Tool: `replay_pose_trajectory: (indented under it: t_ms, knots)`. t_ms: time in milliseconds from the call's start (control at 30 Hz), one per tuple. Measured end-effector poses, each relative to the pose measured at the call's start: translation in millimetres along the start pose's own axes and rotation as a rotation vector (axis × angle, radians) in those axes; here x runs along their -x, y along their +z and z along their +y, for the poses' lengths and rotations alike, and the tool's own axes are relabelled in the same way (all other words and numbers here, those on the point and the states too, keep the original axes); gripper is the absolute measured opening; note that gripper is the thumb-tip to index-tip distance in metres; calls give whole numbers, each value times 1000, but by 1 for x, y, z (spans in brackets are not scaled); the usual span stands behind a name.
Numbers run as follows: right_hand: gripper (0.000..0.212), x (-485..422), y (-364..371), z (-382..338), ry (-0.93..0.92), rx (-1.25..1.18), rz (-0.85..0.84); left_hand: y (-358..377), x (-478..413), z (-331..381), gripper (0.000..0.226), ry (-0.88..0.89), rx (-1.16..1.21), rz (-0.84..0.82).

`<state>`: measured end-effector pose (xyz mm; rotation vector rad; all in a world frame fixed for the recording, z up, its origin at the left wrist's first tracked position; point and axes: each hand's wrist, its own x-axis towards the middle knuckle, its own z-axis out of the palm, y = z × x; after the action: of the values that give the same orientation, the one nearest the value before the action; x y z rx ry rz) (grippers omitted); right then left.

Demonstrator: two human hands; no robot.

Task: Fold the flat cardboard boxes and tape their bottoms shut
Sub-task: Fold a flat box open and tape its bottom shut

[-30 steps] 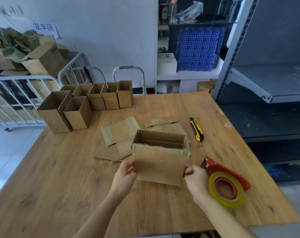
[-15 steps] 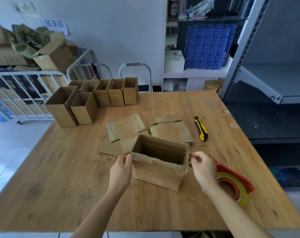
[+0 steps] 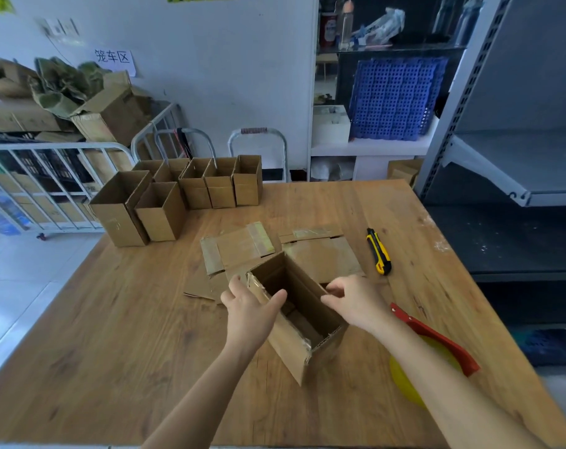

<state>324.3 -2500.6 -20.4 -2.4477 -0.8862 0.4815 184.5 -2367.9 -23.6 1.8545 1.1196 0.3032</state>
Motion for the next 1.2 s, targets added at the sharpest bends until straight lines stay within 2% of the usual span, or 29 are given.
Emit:
replay_pose_trajectory:
  t_ms: [100, 200, 267, 300, 433, 567, 800, 933, 1200]
  knots:
    - [24, 6, 6, 3, 5, 22, -69, 5, 2, -8, 81, -82, 13, -109]
    - [44, 9, 11, 8, 50, 52, -74, 5, 1, -16, 43, -97, -58, -139]
    - [48, 9, 11, 11, 94, 41, -58, 5, -1, -20, 21, -111, -46, -126]
    - [47, 9, 12, 13, 106, 25, -54, 4, -2, -21, 17, -126, -26, -121]
    - [40, 7, 16, 19, 185, -141, -48, 6, 0, -26, 25, -217, 92, -105]
    - [31, 7, 12, 27, 226, -399, -122, 5, 7, -23, 24, -193, 170, -110]
    - [31, 13, -3, 18, 47, -435, -69, -10, 9, -2, 24, -57, 77, -12]
    - [42, 12, 1, 4, 4, -483, 28, -10, 5, 7, 39, -32, -17, -13]
    - [40, -12, 8, -25, -70, -524, 148, -45, -17, 14, 54, 38, -118, 160]
